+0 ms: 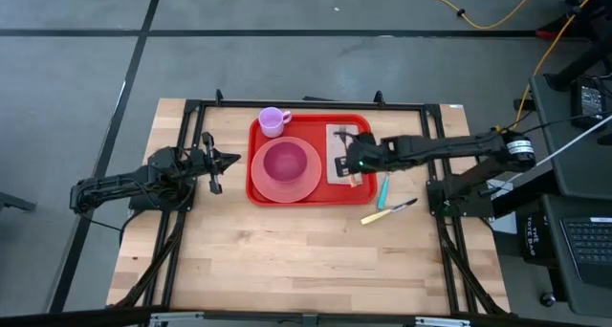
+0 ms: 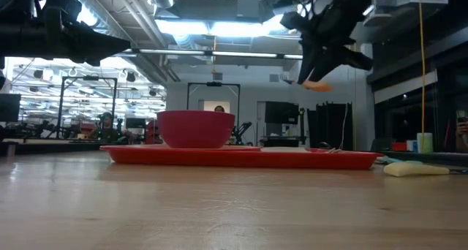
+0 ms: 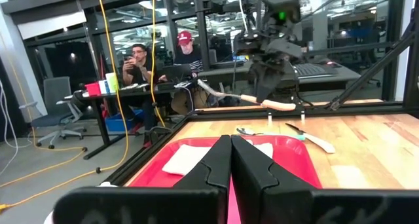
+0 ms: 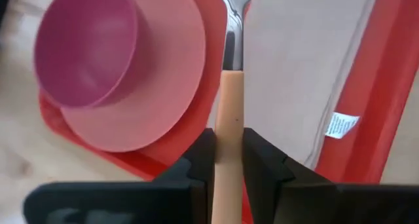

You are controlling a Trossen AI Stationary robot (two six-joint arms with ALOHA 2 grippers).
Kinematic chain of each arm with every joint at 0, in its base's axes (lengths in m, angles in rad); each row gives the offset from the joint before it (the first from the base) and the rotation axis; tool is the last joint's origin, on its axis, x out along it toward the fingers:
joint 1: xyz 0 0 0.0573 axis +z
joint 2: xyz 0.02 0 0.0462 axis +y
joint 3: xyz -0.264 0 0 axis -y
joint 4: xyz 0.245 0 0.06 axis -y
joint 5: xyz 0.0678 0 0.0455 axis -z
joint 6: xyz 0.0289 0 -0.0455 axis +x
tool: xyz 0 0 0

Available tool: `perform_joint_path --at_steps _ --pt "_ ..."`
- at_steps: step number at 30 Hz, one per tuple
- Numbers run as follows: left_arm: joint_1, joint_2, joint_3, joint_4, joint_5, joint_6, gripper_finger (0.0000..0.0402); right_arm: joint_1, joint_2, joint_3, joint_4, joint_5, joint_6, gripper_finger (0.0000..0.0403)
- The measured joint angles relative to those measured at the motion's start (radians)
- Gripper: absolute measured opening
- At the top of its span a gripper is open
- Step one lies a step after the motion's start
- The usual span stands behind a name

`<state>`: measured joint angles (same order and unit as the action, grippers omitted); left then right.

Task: Set up tray
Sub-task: Put the orange fork on top of the brown napkin beside the pink plate

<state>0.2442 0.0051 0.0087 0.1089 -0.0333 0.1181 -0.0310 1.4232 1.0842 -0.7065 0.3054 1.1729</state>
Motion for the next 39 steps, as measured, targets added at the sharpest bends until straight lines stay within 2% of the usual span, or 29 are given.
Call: perform_joint_path --at_steps 9,15,24,39 --pt "0.0 0.001 0.0 0.0 0.0 0.0 0.0004 -0.131 0.144 0.189 -0.186 -0.056 0.016 0.0058" --pt "0.0 0.001 0.0 0.0 0.0 0.0 0.0004 -0.196 0.256 0.262 -0.196 -0.163 0.027 0.0058" --pt "0.0 0.001 0.0 0.0 0.0 0.0 0.0004 -0.27 0.393 0.27 -0.194 -0.228 0.033 0.0058" --pt "0.0 0.001 0.0 0.0 0.0 -0.003 0.0004 -0.276 0.462 0.27 -0.177 -0.231 0.081 0.0058"
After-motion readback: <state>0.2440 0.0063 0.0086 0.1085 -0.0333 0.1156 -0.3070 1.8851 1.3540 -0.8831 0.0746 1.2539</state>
